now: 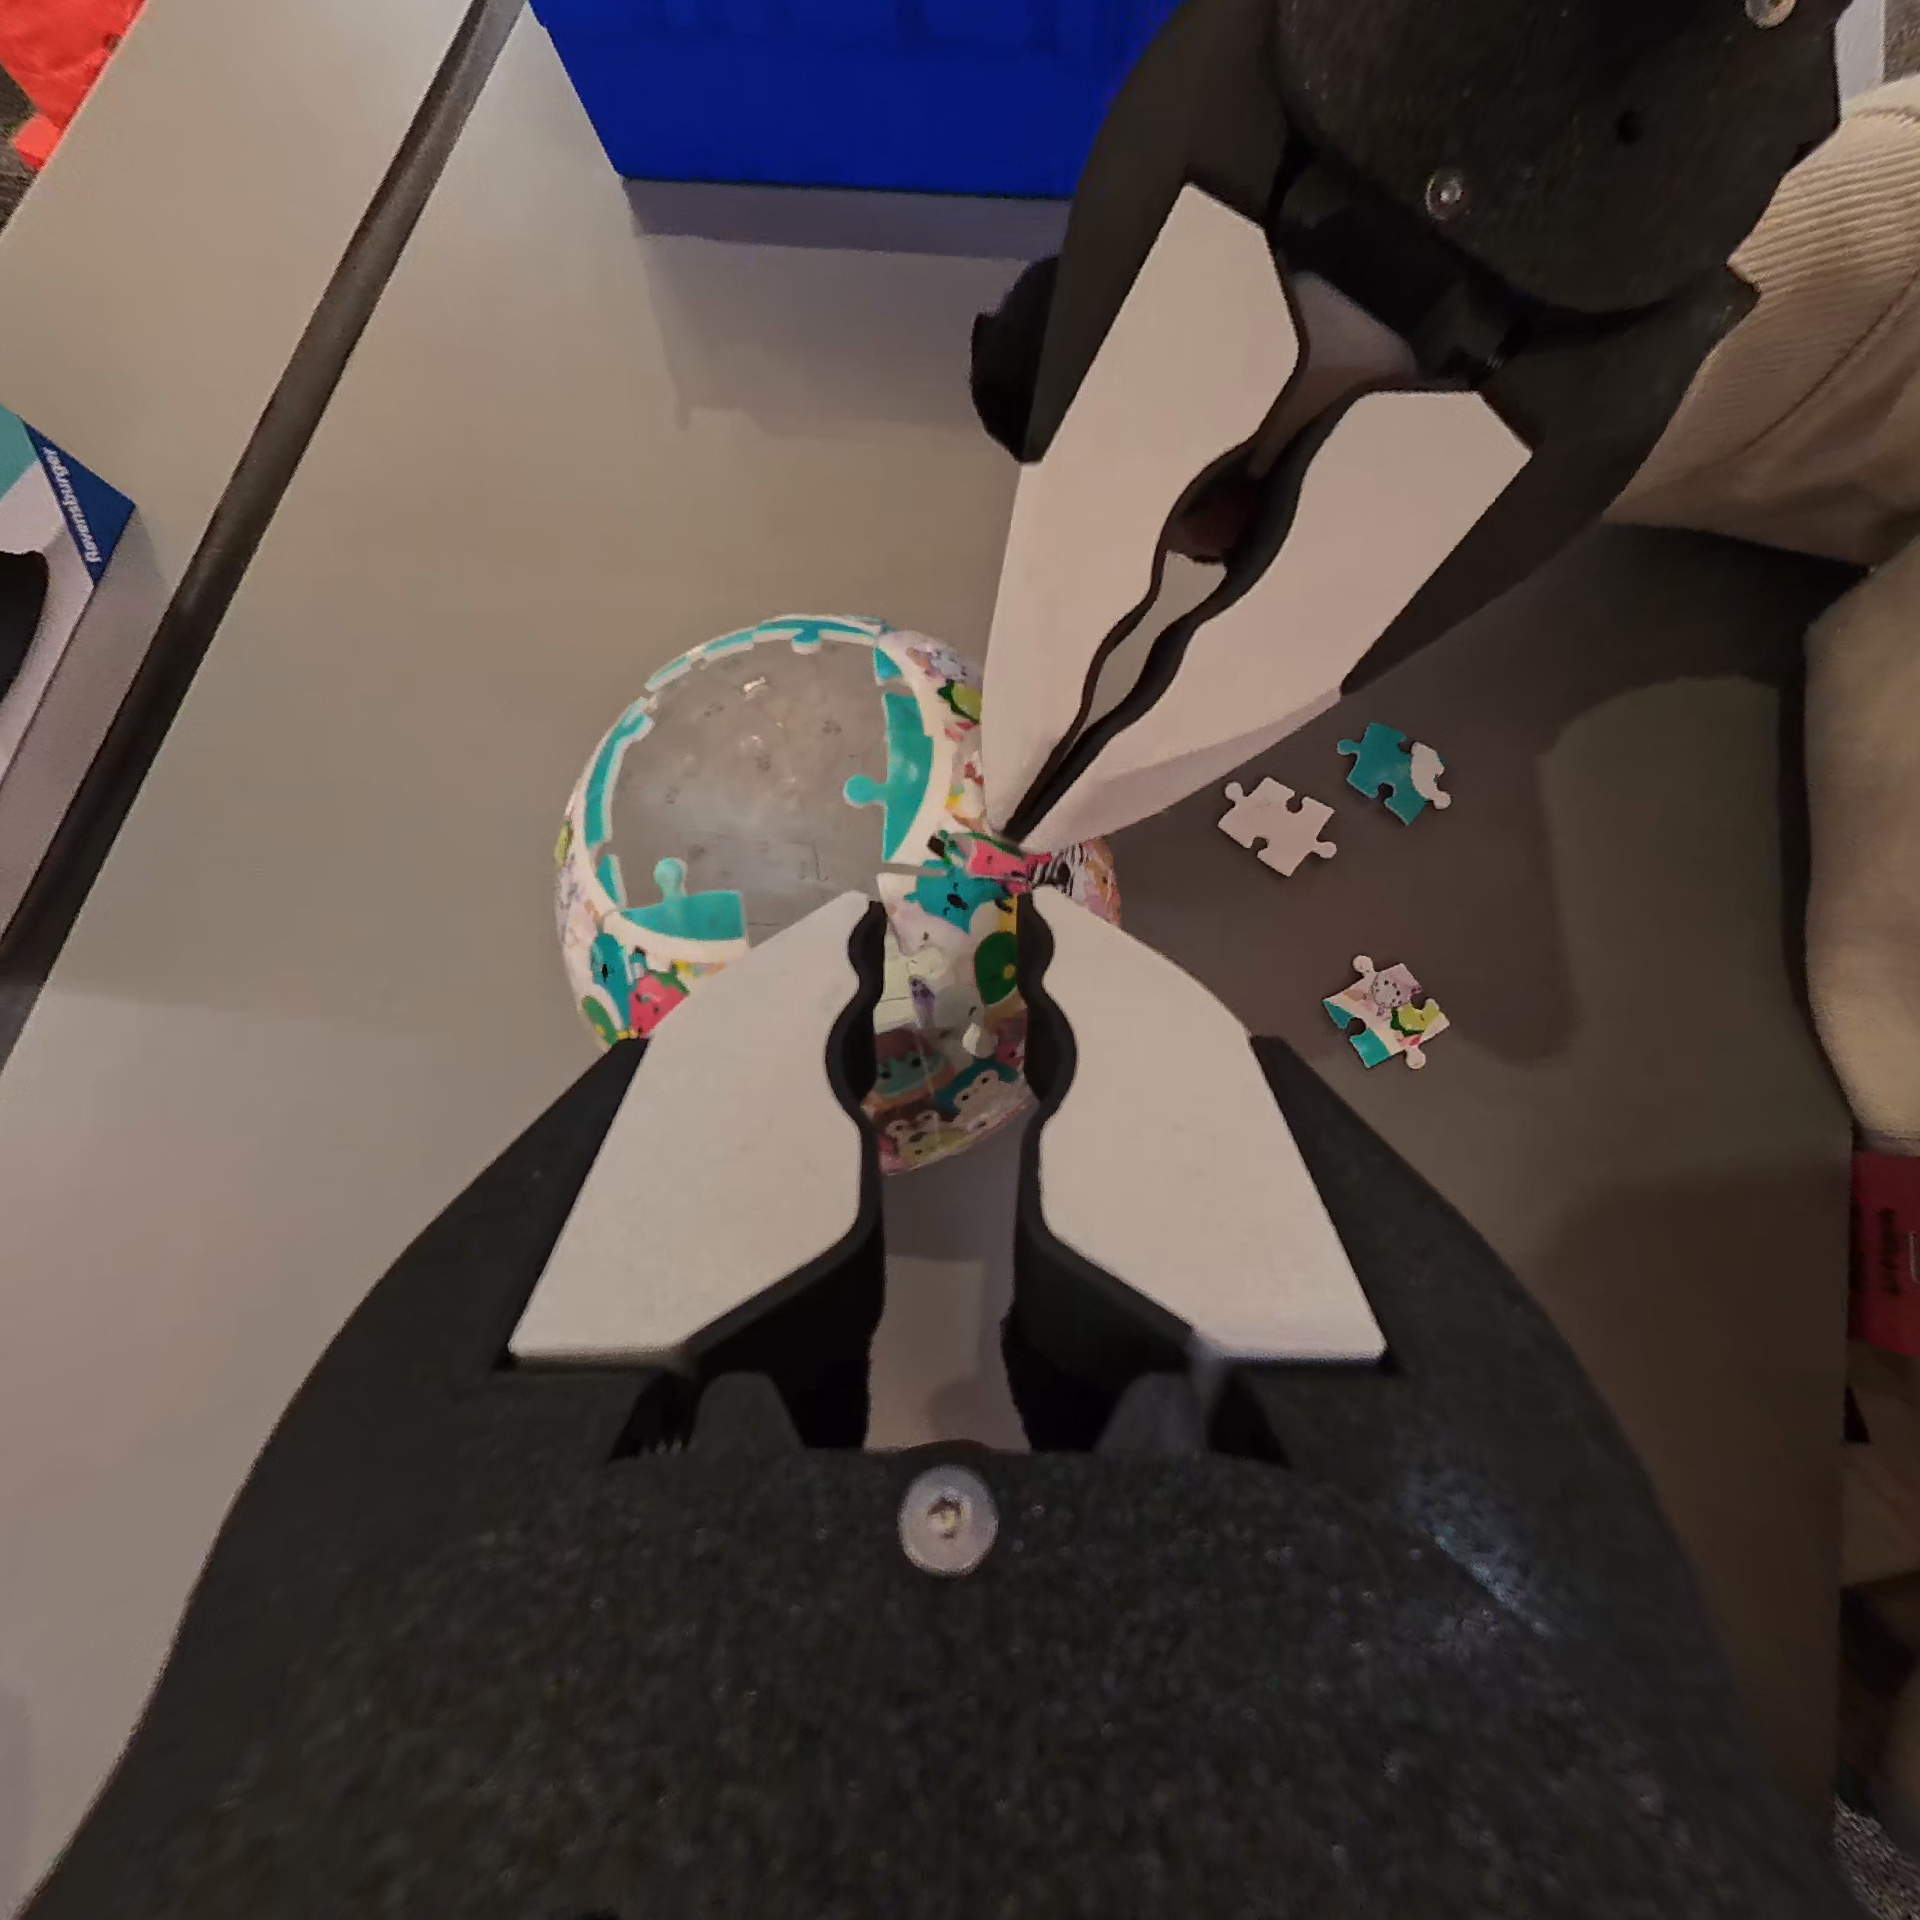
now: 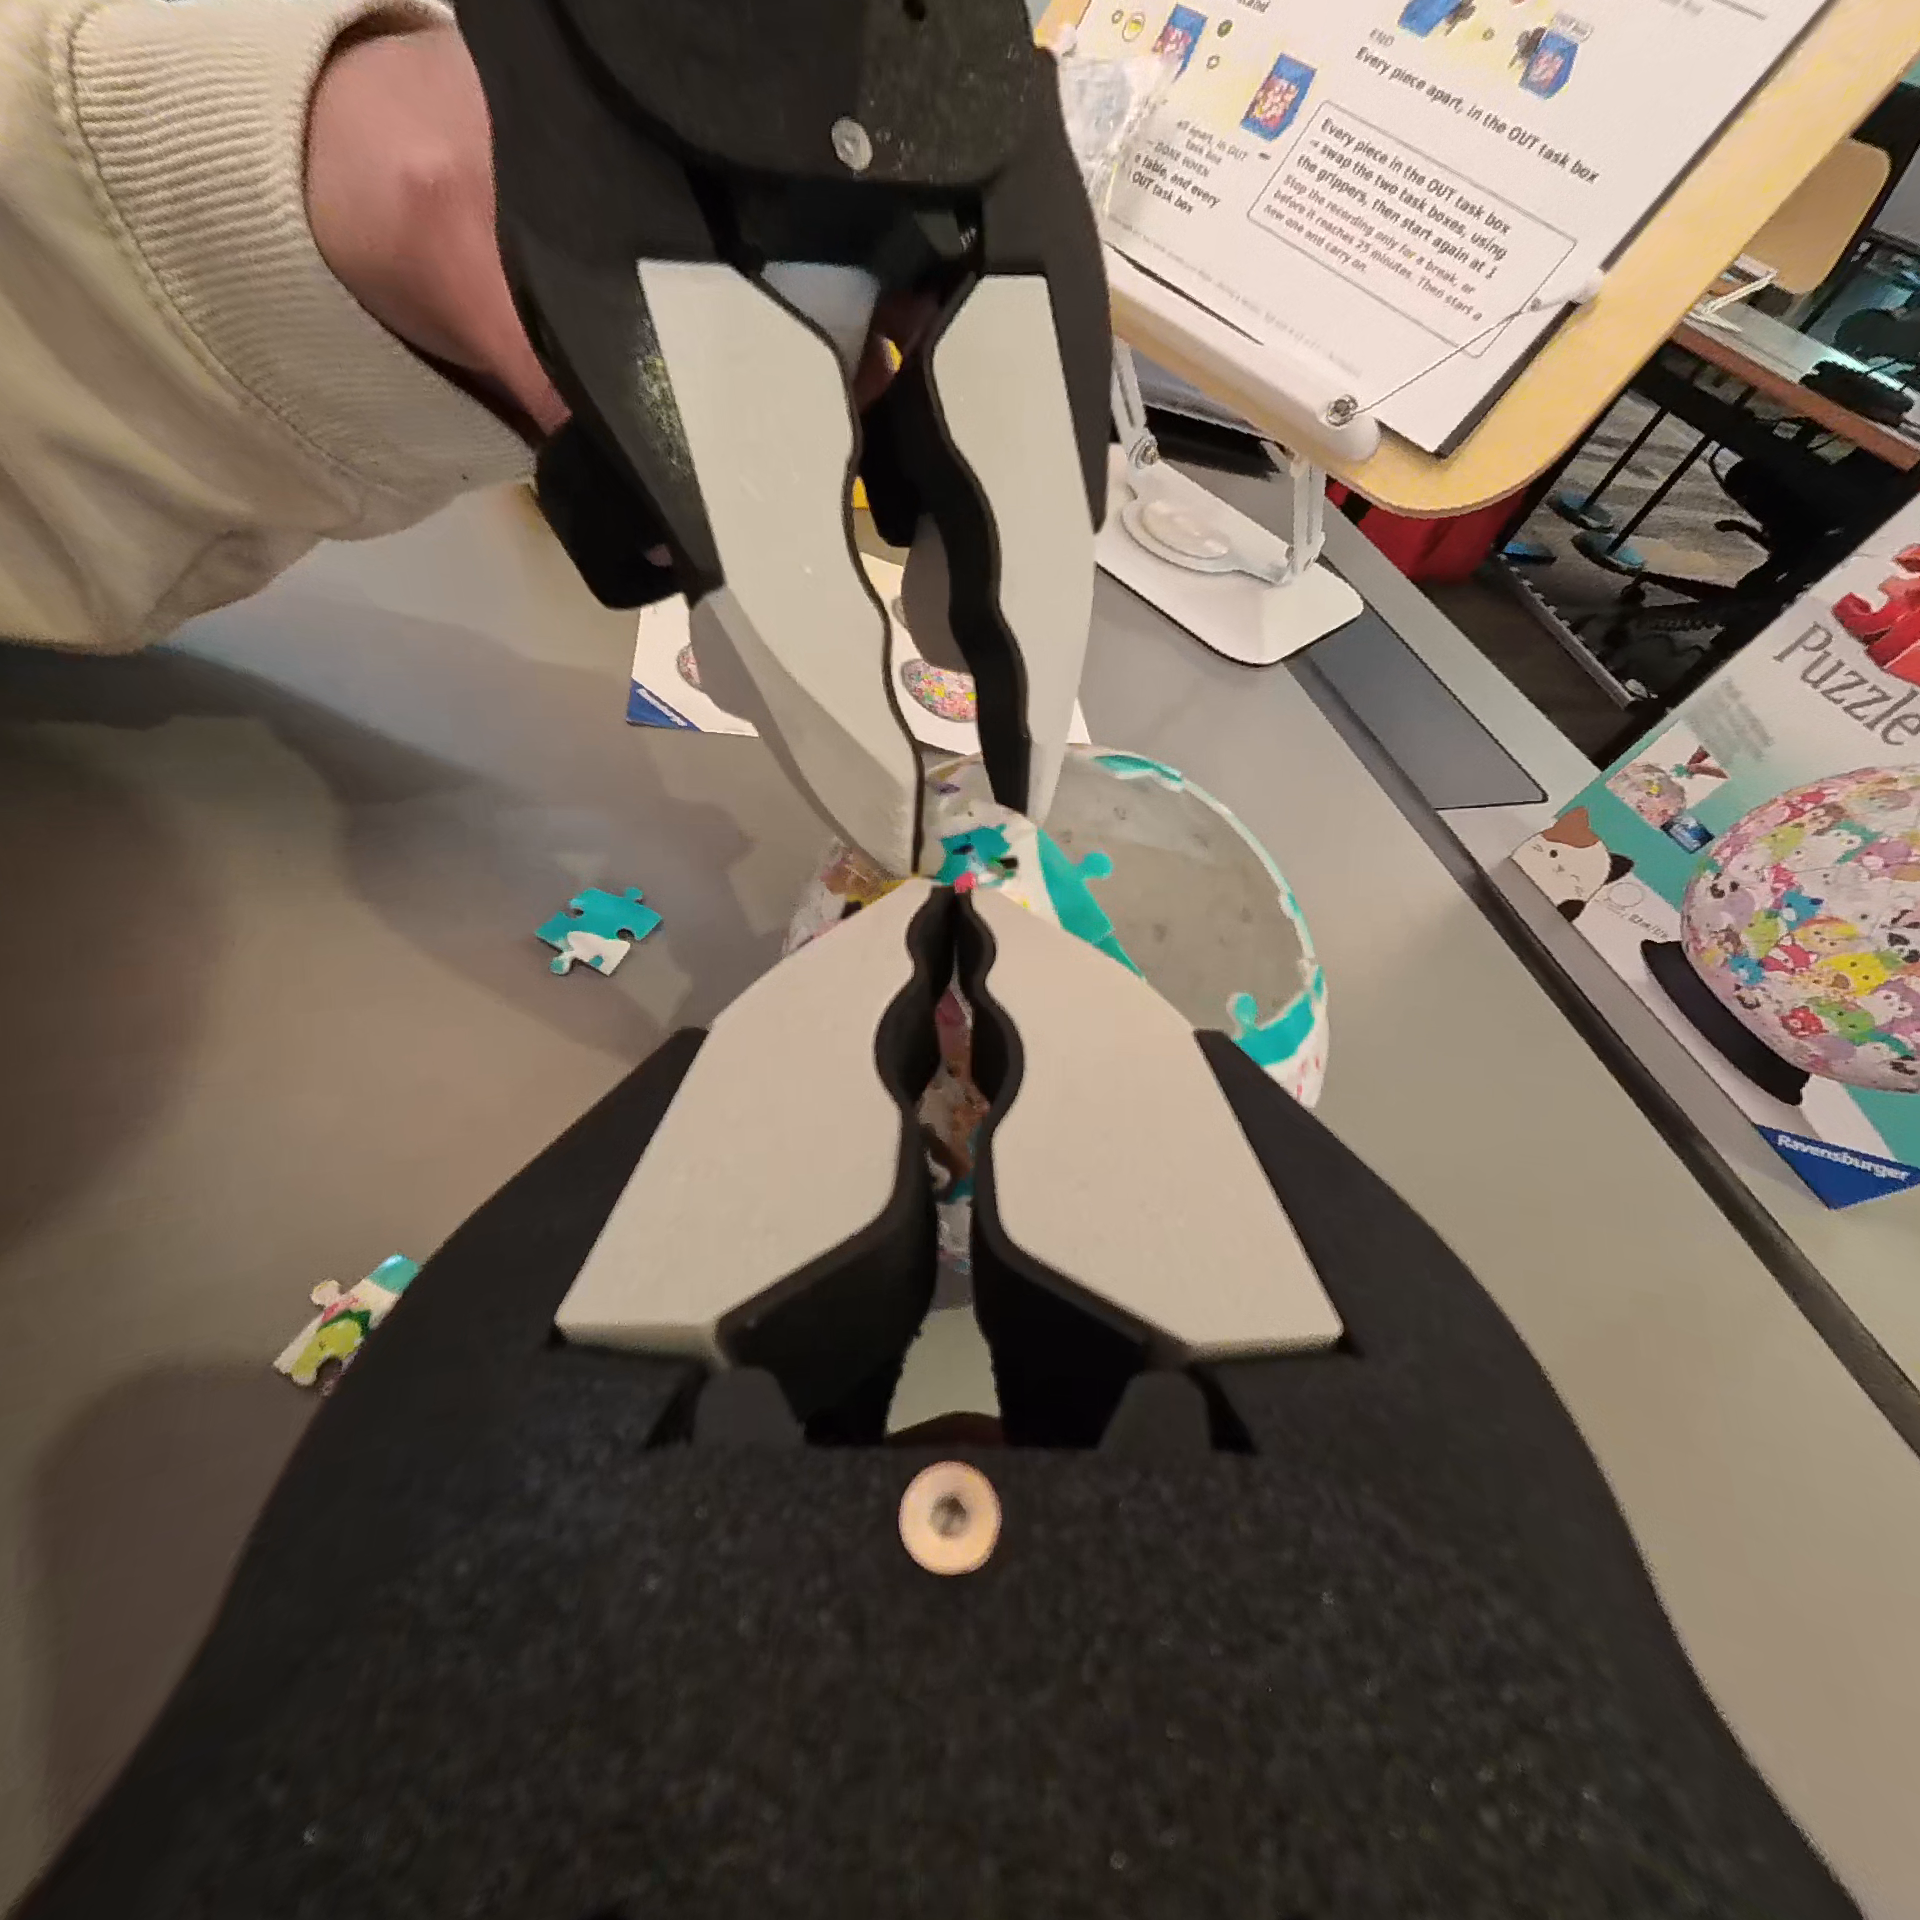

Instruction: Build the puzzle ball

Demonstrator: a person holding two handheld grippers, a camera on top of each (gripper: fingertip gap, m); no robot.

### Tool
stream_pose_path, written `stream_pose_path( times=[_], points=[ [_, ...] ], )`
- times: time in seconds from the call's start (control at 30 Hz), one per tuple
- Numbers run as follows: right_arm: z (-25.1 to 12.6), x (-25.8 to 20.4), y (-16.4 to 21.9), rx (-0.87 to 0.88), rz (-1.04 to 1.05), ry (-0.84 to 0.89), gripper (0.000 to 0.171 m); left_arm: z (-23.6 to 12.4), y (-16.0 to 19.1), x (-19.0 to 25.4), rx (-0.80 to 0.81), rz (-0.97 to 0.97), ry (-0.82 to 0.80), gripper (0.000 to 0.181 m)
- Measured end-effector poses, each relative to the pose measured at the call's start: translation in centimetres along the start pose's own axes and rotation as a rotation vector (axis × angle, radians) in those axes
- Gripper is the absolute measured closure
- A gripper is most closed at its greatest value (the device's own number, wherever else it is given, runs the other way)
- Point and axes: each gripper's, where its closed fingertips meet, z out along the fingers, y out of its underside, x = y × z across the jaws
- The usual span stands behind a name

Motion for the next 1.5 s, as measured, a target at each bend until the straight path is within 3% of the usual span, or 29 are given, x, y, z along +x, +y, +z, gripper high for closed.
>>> stream_pose_path(
  times=[0.23,0.37,0.43,0.5,0.57,0.63,0.7,0.8,0.87,1.13,1.33,1.5],
  points=[
    [0.0,0.0,-0.1,0.011,0.035,-0.016,0.171,-0.1,0.0,0.0,0.005,-0.002,-0.006,0.157],
    [-1.6,0.1,0.0,0.053,0.055,-0.007,0.165,-1.9,-0.5,-0.5,0.118,-0.060,0.013,0.140],
    [-2.7,0.7,1.2,0.050,0.113,0.038,0.157,-3.0,0.2,-1.5,0.159,-0.118,0.019,0.116],
    [-3.3,0.8,3.2,-0.005,0.205,0.064,0.142,-2.6,2.5,-2.5,0.122,-0.204,0.062,0.087],
    [-3.3,1.1,5.3,-0.071,0.302,0.126,0.125,-1.4,4.4,-2.9,0.083,-0.268,0.119,0.074],
    [-2.6,1.3,6.8,-0.110,0.423,0.181,0.084,-0.1,4.6,-2.2,0.117,-0.293,0.205,0.073],
    [-1.4,0.8,7.5,-0.132,0.545,0.160,0.069,1.3,5.0,-2.0,0.109,-0.321,0.237,0.072],
    [-0.4,0.4,6.1,-0.035,0.675,0.072,0.079,2.4,5.8,-1.3,0.080,-0.335,0.237,0.070],
    [-0.3,0.9,5.7,-0.005,0.708,0.057,0.074,2.6,5.9,-1.0,0.071,-0.335,0.211,0.068],
    [-0.2,1.5,5.6,0.011,0.580,-0.115,0.068,2.3,6.5,0.6,0.085,-0.366,0.153,0.071],
    [-2.6,0.9,5.3,0.051,0.517,-0.081,0.079,1.5,6.6,-0.3,0.180,-0.479,0.218,0.073],
    [-2.1,-0.7,4.2,0.125,0.595,-0.106,0.071,2.5,6.5,0.6,0.133,-0.439,0.214,0.065]
  ],
)
